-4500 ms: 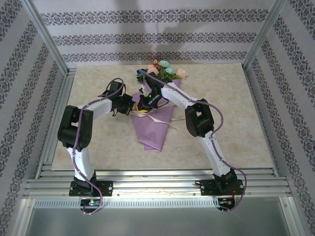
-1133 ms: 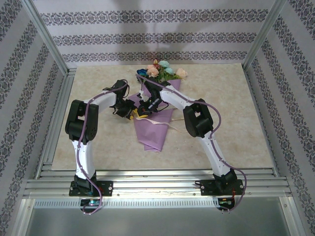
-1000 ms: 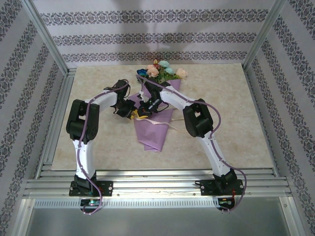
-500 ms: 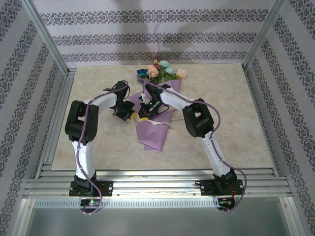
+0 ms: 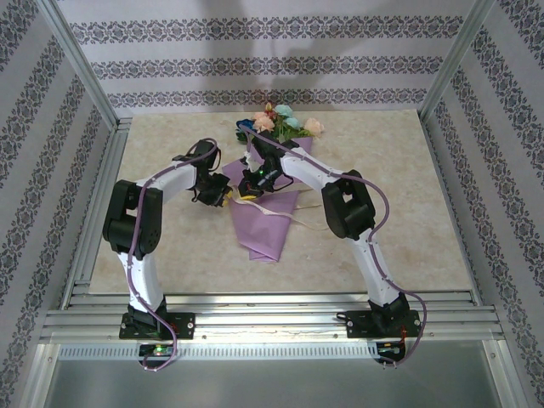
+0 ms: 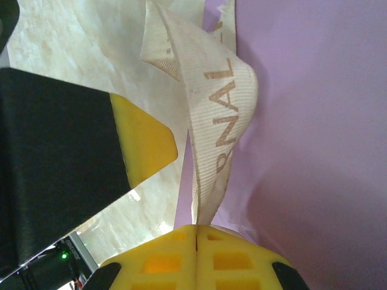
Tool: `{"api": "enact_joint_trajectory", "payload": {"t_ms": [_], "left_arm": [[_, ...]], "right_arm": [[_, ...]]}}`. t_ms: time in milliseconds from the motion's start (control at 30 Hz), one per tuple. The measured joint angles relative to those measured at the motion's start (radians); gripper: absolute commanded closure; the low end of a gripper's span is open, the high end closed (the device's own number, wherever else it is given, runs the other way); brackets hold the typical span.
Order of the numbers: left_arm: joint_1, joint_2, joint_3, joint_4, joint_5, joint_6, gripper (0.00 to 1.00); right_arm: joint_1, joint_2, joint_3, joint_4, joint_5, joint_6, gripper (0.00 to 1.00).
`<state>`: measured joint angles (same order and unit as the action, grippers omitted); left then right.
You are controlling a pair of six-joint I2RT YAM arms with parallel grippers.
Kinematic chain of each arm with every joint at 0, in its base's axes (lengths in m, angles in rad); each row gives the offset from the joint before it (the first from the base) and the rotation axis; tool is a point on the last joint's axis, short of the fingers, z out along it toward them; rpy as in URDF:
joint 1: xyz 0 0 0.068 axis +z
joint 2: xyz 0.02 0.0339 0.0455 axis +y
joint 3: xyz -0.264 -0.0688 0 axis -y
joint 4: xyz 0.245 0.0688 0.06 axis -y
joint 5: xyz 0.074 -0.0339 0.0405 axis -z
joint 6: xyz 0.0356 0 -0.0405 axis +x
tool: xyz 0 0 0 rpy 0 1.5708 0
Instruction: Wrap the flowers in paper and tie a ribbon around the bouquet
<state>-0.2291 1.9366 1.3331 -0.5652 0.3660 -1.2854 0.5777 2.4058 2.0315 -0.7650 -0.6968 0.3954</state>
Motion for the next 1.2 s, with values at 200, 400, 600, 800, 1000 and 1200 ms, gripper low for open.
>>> {"api": "enact_joint_trajectory", "payload": {"t_ms": [200,400,600,800,1000,1200], "left_arm": [[0.0,0.035,0.076,-0.006,-0.001,-0.001,0.63],[-0.002,0.102,0.154,-0.049,0.0,0.018,0.63],[-0.015,0.151,0.19,-0.101,-0.002,0.049,0.56],[-0.022,0.193,0.243,-0.158,-0.008,0.078,0.57],[-0.029,0.199,0.246,-0.187,-0.031,0.106,0.72],[-0.028,0.179,0.208,-0.174,-0.043,0.103,0.84]], "right_arm": [[0.0,0.0,0.0,0.003,0.0,0.007,1.0],[0.0,0.002,0.0,0.008,-0.001,0.021,1.0],[-0.007,0.002,0.0,0.012,-0.002,0.022,1.0],[-0.013,0.002,0.0,0.016,-0.005,0.022,1.0],[-0.013,0.002,0.0,0.026,-0.014,0.027,1.0],[-0.013,0.002,-0.01,0.043,-0.026,0.029,1.0]]}}
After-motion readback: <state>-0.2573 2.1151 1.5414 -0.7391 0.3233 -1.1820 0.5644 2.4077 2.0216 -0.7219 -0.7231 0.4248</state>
